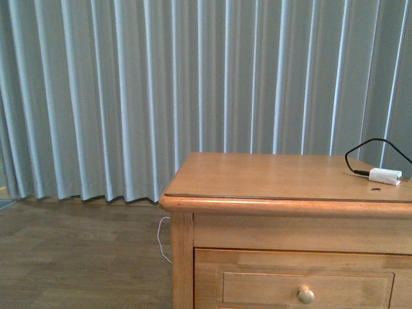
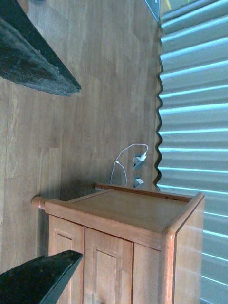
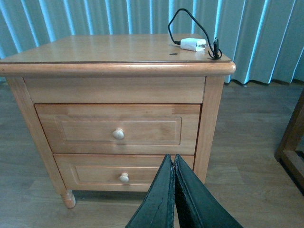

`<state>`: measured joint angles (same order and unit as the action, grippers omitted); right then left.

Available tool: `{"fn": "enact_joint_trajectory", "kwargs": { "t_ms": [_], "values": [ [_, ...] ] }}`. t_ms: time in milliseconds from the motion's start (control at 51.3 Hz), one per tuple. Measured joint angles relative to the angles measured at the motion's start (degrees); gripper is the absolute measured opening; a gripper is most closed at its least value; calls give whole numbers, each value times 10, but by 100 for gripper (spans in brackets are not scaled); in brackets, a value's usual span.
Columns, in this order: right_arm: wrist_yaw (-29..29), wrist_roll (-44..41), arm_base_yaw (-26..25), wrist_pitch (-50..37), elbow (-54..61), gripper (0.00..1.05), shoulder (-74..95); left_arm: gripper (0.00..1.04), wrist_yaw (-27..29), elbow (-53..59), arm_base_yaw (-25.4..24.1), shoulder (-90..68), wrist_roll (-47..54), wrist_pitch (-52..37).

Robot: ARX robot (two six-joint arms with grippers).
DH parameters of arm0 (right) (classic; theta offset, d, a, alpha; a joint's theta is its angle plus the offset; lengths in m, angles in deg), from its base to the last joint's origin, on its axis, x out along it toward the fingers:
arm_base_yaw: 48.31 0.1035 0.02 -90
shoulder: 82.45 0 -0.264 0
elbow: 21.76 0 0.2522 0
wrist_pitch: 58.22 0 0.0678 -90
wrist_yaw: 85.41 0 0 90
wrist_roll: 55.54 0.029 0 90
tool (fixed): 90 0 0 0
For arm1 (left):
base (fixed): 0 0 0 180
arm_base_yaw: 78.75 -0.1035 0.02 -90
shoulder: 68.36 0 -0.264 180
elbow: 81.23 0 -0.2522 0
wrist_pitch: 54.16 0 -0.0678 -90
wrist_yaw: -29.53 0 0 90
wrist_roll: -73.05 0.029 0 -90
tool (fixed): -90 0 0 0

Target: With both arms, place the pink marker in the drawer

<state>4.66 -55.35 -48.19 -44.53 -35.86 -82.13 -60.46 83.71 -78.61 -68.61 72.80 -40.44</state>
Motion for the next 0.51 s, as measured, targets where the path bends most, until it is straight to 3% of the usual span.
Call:
{"fn": "enact_joint_trajectory", "kwargs": {
  "t_ms": [156, 506],
  "values": [
    [0, -1, 0, 0, 0, 4, -1, 98, 0, 0, 0, 0, 0, 0],
    [0, -1, 0, 0, 0, 67, -1, 98, 0, 0, 0, 0, 0, 0]
  ]
}}
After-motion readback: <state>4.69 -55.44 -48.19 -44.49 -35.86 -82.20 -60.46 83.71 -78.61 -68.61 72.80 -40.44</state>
